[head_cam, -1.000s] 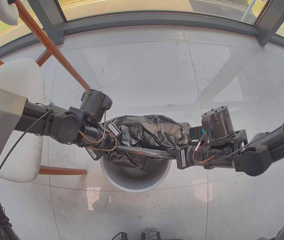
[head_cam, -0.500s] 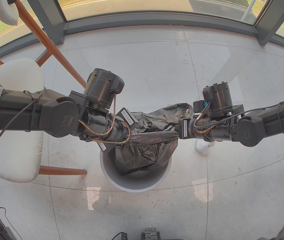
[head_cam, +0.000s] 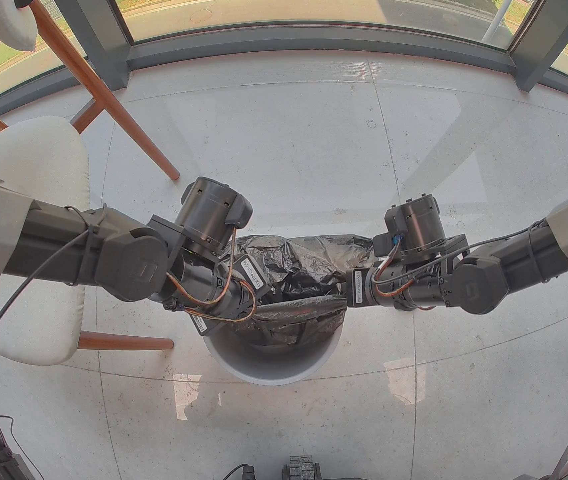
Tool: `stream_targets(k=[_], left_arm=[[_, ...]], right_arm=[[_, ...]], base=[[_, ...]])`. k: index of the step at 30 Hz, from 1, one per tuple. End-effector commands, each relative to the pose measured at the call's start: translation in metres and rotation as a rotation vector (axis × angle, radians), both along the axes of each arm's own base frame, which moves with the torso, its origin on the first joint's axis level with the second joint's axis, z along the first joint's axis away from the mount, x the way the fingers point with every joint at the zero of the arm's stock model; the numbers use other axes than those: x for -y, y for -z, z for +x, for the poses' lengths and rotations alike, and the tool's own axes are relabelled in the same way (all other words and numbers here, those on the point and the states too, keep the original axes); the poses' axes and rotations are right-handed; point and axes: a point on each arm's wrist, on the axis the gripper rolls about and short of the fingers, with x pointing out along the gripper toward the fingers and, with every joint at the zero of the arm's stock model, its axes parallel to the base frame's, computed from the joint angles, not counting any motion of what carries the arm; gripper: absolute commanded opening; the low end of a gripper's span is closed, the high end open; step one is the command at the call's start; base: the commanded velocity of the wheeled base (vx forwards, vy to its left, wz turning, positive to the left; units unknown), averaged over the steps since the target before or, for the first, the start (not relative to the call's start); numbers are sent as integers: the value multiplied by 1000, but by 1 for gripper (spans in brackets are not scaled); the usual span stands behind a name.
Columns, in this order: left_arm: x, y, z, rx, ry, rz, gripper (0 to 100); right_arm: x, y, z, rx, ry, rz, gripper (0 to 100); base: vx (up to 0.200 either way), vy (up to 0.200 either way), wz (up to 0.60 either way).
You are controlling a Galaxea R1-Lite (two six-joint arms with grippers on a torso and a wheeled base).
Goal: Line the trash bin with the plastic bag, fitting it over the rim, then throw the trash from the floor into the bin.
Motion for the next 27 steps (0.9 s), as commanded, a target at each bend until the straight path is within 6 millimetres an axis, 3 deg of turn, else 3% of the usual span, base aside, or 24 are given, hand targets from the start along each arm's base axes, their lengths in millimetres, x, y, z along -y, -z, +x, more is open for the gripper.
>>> stream_targets(k=[1,8,16,25,26,27], left_arm=[[-1,12,-1,-37,3,30,0],[-9,39,-15,-122,2,87,0],[-19,59,-28,-161,-5,111,0],[-29,47,-39,-119,-19,77,0],[-31,45,-41,-115,-18,76,0],[-33,43,-43,-112,-19,74,0]], right_arm=[[-3,13,-9,-52,-7,-12,0],[-5,32,-29,-121,-28,-46,0],[-10,38,-50,-152,-70,-74,0],[-12,34,-67,-156,-105,-81,0],[-10,33,-70,-158,-107,-83,100],[-9,32,-73,-161,-108,-84,100]], base=[[0,0,0],[0,0,0],[0,0,0],[0,0,0],[0,0,0],[0,0,0]])
